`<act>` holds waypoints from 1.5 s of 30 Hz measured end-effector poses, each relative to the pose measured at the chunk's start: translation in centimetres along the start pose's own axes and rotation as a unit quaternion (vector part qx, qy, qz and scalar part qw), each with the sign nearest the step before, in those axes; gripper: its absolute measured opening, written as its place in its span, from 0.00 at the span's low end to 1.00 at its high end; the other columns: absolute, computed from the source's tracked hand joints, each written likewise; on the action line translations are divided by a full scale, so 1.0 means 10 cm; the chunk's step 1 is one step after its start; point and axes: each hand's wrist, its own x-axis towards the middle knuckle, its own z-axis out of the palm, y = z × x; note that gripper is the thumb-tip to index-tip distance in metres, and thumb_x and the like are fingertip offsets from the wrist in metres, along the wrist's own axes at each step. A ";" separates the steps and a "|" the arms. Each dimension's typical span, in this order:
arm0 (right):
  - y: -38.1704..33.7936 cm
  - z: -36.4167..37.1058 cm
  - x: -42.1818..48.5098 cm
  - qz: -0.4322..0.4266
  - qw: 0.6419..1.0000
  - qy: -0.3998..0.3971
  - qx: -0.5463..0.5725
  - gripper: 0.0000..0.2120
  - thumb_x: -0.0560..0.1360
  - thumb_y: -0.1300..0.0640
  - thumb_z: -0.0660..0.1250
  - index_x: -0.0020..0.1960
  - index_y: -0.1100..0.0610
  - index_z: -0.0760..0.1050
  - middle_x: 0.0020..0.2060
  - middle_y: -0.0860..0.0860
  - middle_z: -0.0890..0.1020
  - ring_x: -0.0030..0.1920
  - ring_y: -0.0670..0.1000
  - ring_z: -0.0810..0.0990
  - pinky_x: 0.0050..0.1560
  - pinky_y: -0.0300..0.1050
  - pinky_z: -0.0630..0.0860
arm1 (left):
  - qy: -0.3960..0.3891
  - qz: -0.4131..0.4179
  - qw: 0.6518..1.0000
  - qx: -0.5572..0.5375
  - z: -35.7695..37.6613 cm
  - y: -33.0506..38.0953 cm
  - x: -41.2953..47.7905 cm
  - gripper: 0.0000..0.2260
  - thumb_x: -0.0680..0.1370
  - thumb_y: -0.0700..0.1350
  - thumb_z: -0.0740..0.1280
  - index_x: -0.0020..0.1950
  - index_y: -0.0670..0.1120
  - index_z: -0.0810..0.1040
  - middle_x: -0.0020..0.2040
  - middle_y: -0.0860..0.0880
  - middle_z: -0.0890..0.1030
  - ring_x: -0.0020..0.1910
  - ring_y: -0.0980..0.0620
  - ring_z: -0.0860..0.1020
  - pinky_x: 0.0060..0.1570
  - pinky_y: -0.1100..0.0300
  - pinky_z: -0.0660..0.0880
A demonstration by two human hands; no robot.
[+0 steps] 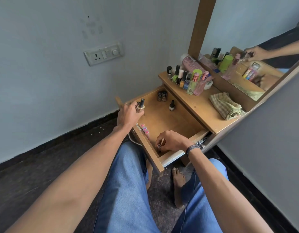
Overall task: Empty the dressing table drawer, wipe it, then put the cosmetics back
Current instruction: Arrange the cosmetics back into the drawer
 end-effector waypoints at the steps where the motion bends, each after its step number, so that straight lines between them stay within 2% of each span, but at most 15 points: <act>1: 0.00 -0.01 0.01 -0.002 1.000 -0.023 -0.004 0.10 0.72 0.62 0.73 0.52 0.52 0.85 0.50 0.47 0.85 0.49 0.48 0.82 0.55 0.47 0.80 | 0.003 0.001 1.000 -0.002 0.00 0.00 0.00 0.10 0.77 0.47 0.69 0.53 0.41 0.80 0.47 0.43 0.82 0.41 0.51 0.74 0.39 0.56 0.76; 4: -0.04 -0.04 0.02 0.000 0.997 -0.076 -0.028 0.14 0.73 0.65 0.68 0.54 0.53 0.86 0.51 0.47 0.85 0.49 0.48 0.81 0.56 0.43 0.79 | 0.015 0.005 1.000 -0.006 0.01 0.00 -0.01 0.10 0.78 0.46 0.68 0.53 0.41 0.80 0.48 0.43 0.82 0.43 0.52 0.73 0.40 0.58 0.73; 8: -0.07 -0.03 0.04 0.011 0.994 -0.101 -0.035 0.18 0.73 0.68 0.65 0.54 0.54 0.87 0.45 0.42 0.84 0.42 0.39 0.79 0.45 0.28 0.72 | 0.029 0.010 0.999 -0.015 0.03 0.00 -0.02 0.09 0.77 0.46 0.69 0.52 0.41 0.79 0.47 0.44 0.82 0.46 0.50 0.76 0.42 0.58 0.73; 14: -0.01 -0.01 0.07 0.004 0.995 -0.104 0.006 0.17 0.73 0.69 0.65 0.51 0.54 0.88 0.45 0.43 0.87 0.43 0.40 0.81 0.50 0.33 0.78 | 0.043 0.008 0.999 -0.024 0.08 -0.04 -0.02 0.10 0.78 0.48 0.68 0.52 0.41 0.79 0.47 0.44 0.83 0.50 0.47 0.79 0.45 0.56 0.74; 16: 0.01 -0.02 0.08 -0.004 0.998 -0.050 0.034 0.14 0.73 0.67 0.67 0.48 0.52 0.88 0.43 0.42 0.86 0.42 0.40 0.81 0.46 0.31 0.76 | 0.049 0.009 0.998 -0.031 0.09 -0.04 -0.02 0.10 0.78 0.48 0.68 0.52 0.41 0.78 0.47 0.45 0.83 0.51 0.47 0.78 0.45 0.57 0.73; 19: 0.06 -0.03 0.12 0.004 0.988 0.116 0.097 0.11 0.75 0.65 0.69 0.47 0.53 0.86 0.42 0.44 0.85 0.41 0.41 0.82 0.44 0.35 0.76 | 0.059 0.019 0.998 -0.034 0.10 -0.05 -0.02 0.09 0.79 0.48 0.68 0.51 0.42 0.78 0.46 0.45 0.82 0.51 0.48 0.78 0.44 0.59 0.71; 21: 0.02 -0.08 0.18 0.018 0.962 0.213 0.168 0.08 0.77 0.63 0.69 0.50 0.53 0.84 0.43 0.47 0.85 0.41 0.43 0.83 0.45 0.41 0.79 | 0.059 0.025 0.998 -0.030 0.11 -0.06 -0.02 0.10 0.79 0.48 0.67 0.52 0.42 0.78 0.47 0.44 0.83 0.51 0.47 0.79 0.44 0.57 0.73; 23: -0.08 -0.19 0.27 0.022 0.936 0.270 0.225 0.06 0.80 0.59 0.69 0.56 0.53 0.82 0.46 0.49 0.84 0.41 0.45 0.83 0.45 0.41 0.81 | 0.053 0.033 0.998 -0.021 0.11 -0.07 -0.01 0.10 0.79 0.48 0.68 0.53 0.42 0.78 0.47 0.44 0.83 0.51 0.47 0.79 0.44 0.55 0.75; 25: -0.20 -0.32 0.41 0.011 0.920 0.304 0.248 0.12 0.81 0.52 0.69 0.63 0.54 0.79 0.50 0.51 0.83 0.41 0.46 0.84 0.44 0.39 0.80 | 0.049 0.041 0.998 -0.013 0.11 -0.07 -0.01 0.10 0.79 0.49 0.69 0.53 0.42 0.79 0.48 0.43 0.84 0.52 0.46 0.79 0.45 0.54 0.76; 29: -0.44 -0.54 0.70 0.012 0.914 0.336 0.230 0.25 0.77 0.39 0.69 0.69 0.51 0.76 0.55 0.49 0.82 0.51 0.48 0.83 0.52 0.45 0.80 | 0.029 0.058 0.998 0.005 0.11 -0.10 -0.01 0.12 0.77 0.46 0.72 0.57 0.41 0.80 0.52 0.43 0.85 0.55 0.45 0.80 0.50 0.53 0.77; 32: -0.57 -0.63 0.83 0.023 0.921 0.341 0.189 0.19 0.78 0.45 0.70 0.66 0.53 0.80 0.53 0.49 0.82 0.53 0.47 0.80 0.54 0.46 0.79 | 0.024 0.070 0.997 0.023 0.10 -0.09 -0.01 0.12 0.76 0.43 0.73 0.57 0.40 0.81 0.53 0.42 0.85 0.54 0.45 0.82 0.53 0.54 0.78; 34: -0.59 -0.64 0.90 0.028 0.920 0.350 0.173 0.11 0.79 0.50 0.71 0.56 0.54 0.84 0.46 0.47 0.83 0.48 0.47 0.81 0.53 0.51 0.81 | 0.021 0.070 0.996 0.041 0.09 -0.08 -0.01 0.10 0.76 0.41 0.71 0.56 0.40 0.81 0.52 0.41 0.85 0.54 0.45 0.82 0.53 0.53 0.78; 36: -0.56 -0.61 0.95 0.041 0.919 0.357 0.163 0.08 0.79 0.52 0.70 0.48 0.55 0.85 0.42 0.47 0.84 0.44 0.49 0.82 0.51 0.55 0.81 | 0.017 0.069 0.996 0.052 0.08 -0.08 -0.01 0.09 0.76 0.39 0.69 0.56 0.41 0.82 0.51 0.42 0.85 0.53 0.45 0.81 0.51 0.54 0.77; 41: -0.45 -0.51 0.97 0.036 0.919 0.355 0.168 0.04 0.77 0.57 0.74 0.50 0.55 0.85 0.43 0.48 0.85 0.43 0.48 0.84 0.50 0.50 0.82 | 0.009 0.049 0.997 0.062 0.07 -0.06 -0.01 0.10 0.75 0.40 0.69 0.56 0.42 0.82 0.47 0.41 0.85 0.52 0.44 0.80 0.46 0.54 0.76; 45: -0.39 -0.47 1.04 0.043 0.922 0.351 0.159 0.06 0.75 0.59 0.75 0.52 0.53 0.85 0.47 0.49 0.85 0.46 0.49 0.84 0.51 0.50 0.82 | 0.010 0.065 0.995 0.069 0.09 -0.07 0.00 0.11 0.75 0.40 0.69 0.56 0.41 0.82 0.47 0.42 0.85 0.52 0.44 0.79 0.47 0.55 0.76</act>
